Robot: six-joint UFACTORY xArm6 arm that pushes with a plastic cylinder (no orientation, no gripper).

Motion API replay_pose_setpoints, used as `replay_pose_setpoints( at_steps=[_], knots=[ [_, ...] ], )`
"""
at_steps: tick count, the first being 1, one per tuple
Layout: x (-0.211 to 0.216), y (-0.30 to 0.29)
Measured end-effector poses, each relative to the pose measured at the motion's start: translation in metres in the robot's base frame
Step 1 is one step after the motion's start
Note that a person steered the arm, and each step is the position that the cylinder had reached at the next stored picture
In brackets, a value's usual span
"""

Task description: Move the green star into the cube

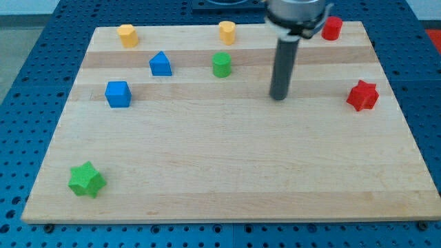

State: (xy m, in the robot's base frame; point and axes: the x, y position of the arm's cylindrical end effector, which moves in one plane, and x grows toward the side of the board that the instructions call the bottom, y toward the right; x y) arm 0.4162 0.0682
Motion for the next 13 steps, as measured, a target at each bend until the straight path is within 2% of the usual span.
replay_pose_setpoints(
  at_steps=[4, 5, 6, 7, 9, 13],
  knots=[
    [0.162, -0.195],
    [0.191, -0.235],
    [0.201, -0.274],
    [0.199, -0.294],
    [0.187, -0.277],
    [0.103, -0.309]
  ],
)
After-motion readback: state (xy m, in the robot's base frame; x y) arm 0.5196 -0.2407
